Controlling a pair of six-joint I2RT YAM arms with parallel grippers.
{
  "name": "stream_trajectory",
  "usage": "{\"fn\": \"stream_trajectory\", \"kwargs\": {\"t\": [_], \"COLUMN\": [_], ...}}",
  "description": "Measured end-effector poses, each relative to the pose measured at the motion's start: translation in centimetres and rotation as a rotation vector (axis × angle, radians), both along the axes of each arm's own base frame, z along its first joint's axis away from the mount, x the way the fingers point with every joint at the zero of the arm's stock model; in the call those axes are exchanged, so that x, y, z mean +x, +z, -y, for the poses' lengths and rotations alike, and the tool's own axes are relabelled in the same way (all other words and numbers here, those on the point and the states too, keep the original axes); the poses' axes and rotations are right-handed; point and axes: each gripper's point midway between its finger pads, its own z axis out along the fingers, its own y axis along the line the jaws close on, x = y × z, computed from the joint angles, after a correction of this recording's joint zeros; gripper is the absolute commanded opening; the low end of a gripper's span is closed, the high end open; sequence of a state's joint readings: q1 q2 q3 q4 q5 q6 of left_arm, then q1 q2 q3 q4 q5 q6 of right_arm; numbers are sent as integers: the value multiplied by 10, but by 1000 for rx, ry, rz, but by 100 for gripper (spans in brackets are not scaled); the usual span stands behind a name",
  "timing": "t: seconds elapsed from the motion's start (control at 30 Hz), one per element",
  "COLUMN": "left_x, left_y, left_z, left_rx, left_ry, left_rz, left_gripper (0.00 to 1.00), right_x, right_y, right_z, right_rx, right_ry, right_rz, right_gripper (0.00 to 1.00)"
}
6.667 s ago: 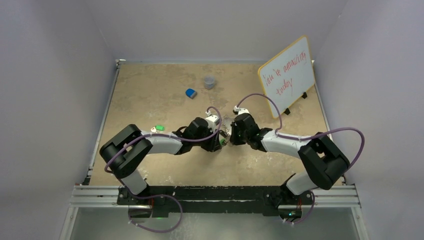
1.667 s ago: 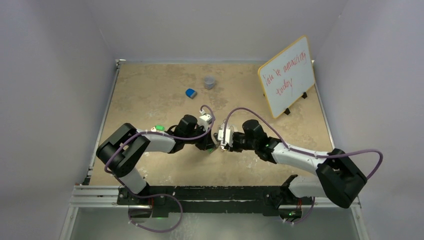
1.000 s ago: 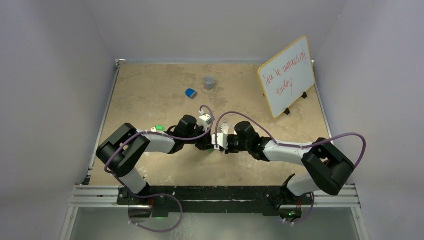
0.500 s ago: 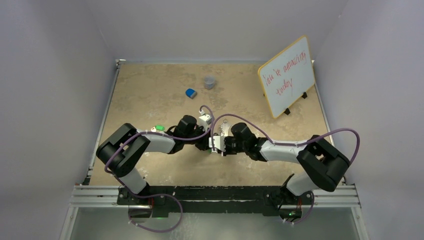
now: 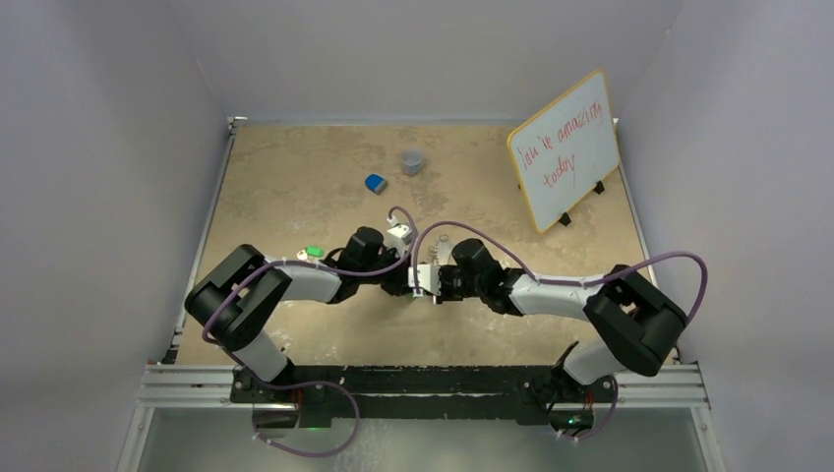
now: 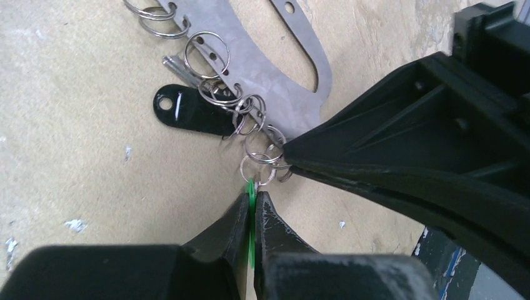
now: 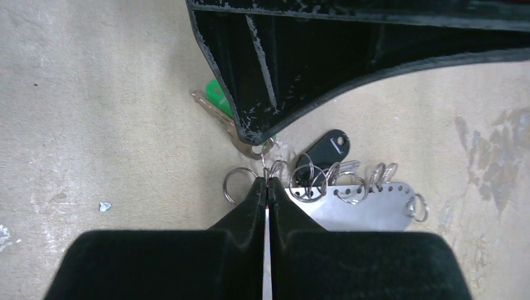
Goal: Remove the keys from the keyring
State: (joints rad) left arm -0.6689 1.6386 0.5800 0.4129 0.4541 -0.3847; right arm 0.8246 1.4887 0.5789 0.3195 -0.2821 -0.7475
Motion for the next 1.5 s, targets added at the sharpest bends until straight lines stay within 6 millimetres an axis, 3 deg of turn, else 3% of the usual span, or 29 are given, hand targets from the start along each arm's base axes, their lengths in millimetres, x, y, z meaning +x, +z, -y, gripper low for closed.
{"fn": "stream_trajectory", "kwargs": {"t": [0.43,0.93,1.17,1.4,1.5], "left_x": [-1,4,1,-7,-10], "left_y": [11,54,56,47,44], "left_z": [-5,-26,-40,-46,-47], "left_rx": [-41,-95,-94,-94,-96], "left_ry": [21,121,189,206,206], "left_rz": [-9,108,125,100,92], "left_gripper": [0,0,0,0,0], "right_x": [-1,4,1,-10,-12], "right_y": [41,86,77,31,24], "right_z": [-11,-42,-46,-39,-38], "right_rx": [129,477,645,626,629], "right_ry": [-5,-58,-93,-143,-153], "right_rz": [44,40,12,-107,-130], "right_gripper": [0,0,0,0,0]}}
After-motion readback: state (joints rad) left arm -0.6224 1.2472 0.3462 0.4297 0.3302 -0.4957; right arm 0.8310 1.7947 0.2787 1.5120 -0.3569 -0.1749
